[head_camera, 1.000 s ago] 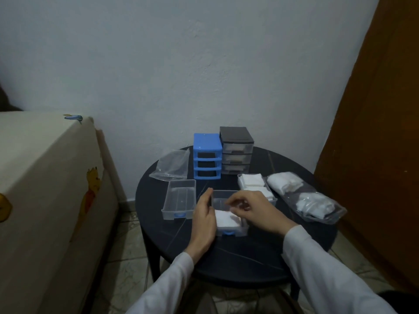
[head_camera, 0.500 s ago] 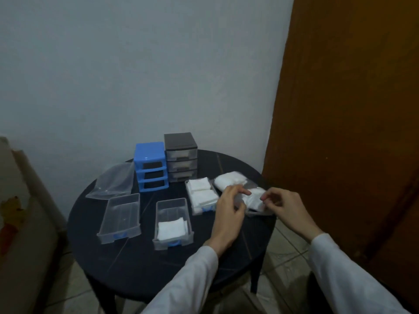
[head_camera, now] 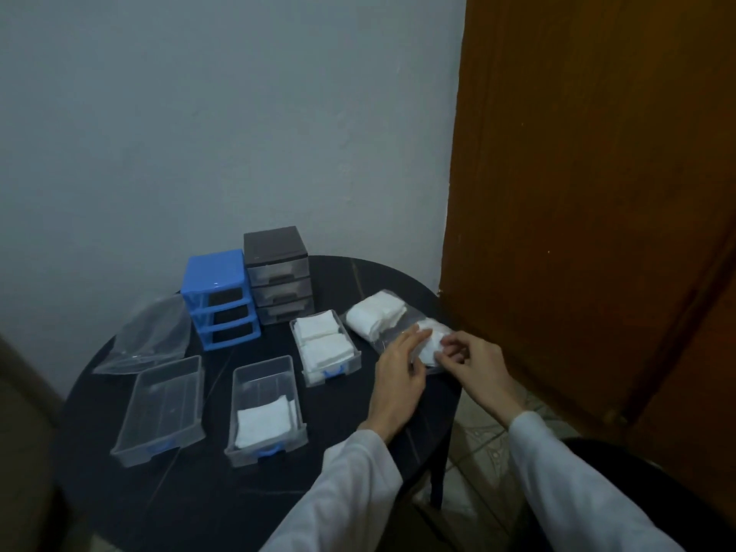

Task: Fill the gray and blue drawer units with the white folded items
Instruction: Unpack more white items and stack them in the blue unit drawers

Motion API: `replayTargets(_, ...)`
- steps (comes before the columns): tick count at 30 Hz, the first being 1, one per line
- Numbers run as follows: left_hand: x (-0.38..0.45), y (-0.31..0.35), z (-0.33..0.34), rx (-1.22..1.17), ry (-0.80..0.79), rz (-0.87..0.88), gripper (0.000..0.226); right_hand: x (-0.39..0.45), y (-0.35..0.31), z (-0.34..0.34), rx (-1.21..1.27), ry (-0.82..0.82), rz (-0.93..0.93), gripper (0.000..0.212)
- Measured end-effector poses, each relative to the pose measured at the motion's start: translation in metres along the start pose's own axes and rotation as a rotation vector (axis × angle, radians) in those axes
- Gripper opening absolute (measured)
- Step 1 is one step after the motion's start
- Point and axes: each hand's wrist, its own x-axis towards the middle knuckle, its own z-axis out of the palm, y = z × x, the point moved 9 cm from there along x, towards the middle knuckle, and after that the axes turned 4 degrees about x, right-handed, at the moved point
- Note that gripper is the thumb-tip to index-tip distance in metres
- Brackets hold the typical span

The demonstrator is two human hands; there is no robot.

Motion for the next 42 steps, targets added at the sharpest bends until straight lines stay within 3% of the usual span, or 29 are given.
replayTargets(8, 0.001, -0.009, -0.003, -0.076, 0.026, -0.046, 0.052, 0.007, -0.003, 0.006, -0.085, 0.105, -0.024, 0.010)
replayTargets(14, 0.001, -0.017, -0.001, -0.102, 0.027, -0.076, 0.052, 0.001, -0.004, 0.008, -0.048, 0.060, -0.078, 0.008)
replayTargets(21, 0.002, -0.020, -0.001, -0.158, 0.033, -0.083, 0.050, 0.004, 0.002, 0.009, 0.001, 0.018, -0.030, 0.027)
replayTargets(28, 0.001, -0.017, -0.001, -0.136, 0.039, -0.056, 0.053, 0.006, -0.001, 0.003, -0.051, 0.037, -0.093, 0.012)
replayTargets(42, -0.001, -0.010, -0.002, -0.117, 0.041, -0.007, 0.050, -0.007, -0.013, -0.028, 0.077, 0.011, -0.110, 0.016)
